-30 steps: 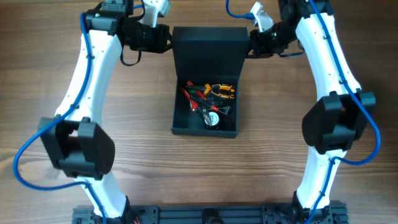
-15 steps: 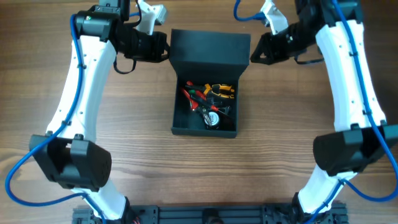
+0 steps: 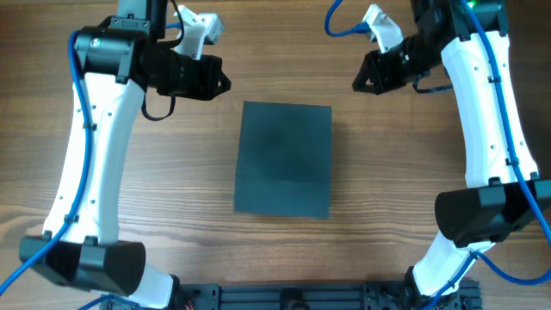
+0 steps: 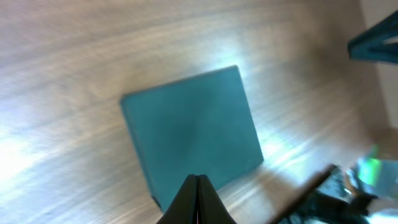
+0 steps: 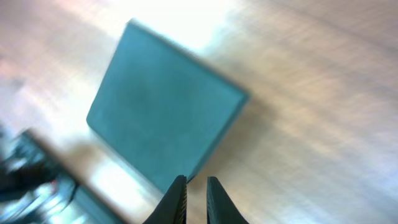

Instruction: Pack container

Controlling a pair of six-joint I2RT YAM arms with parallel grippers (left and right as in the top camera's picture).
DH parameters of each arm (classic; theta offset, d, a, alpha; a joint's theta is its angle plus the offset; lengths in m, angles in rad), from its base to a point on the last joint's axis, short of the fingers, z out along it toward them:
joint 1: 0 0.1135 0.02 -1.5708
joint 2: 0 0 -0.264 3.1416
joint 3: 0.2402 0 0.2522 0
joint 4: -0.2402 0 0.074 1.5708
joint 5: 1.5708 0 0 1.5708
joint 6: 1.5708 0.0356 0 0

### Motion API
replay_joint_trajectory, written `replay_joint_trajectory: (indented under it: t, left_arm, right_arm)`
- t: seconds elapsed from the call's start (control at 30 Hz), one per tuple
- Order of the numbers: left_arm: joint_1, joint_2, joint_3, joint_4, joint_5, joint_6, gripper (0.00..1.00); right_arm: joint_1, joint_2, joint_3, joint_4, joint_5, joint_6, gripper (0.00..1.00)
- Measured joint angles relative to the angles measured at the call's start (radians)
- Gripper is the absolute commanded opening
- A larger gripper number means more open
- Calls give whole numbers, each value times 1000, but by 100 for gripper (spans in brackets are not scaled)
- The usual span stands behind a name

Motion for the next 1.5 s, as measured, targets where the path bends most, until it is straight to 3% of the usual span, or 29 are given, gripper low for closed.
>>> replay_joint_trajectory:
  t: [0.17, 0.4, 0.8, 0.97, 1.3, 1.5]
  left_arm:
    - [0, -11, 0, 76, -143, 0, 4]
    - [0, -11, 0, 111, -331, 0, 4]
    - [0, -11, 0, 100, -409, 0, 4]
    - [0, -11, 0, 95, -410, 0, 4]
    - [0, -11, 0, 96, -413, 0, 4]
    - [0, -10, 0, 96, -415, 0, 4]
  right_arm:
    - [0, 0, 0, 216, 185, 129, 13]
    - [-29, -1, 42, 286, 404, 253, 14]
    - [-431, -39, 118, 222, 494, 566, 8]
    - [-430, -77, 118, 132, 468, 592, 7]
    - [-414, -415, 116, 29, 316, 510, 8]
    - [-306, -441, -21, 44, 254, 467, 8]
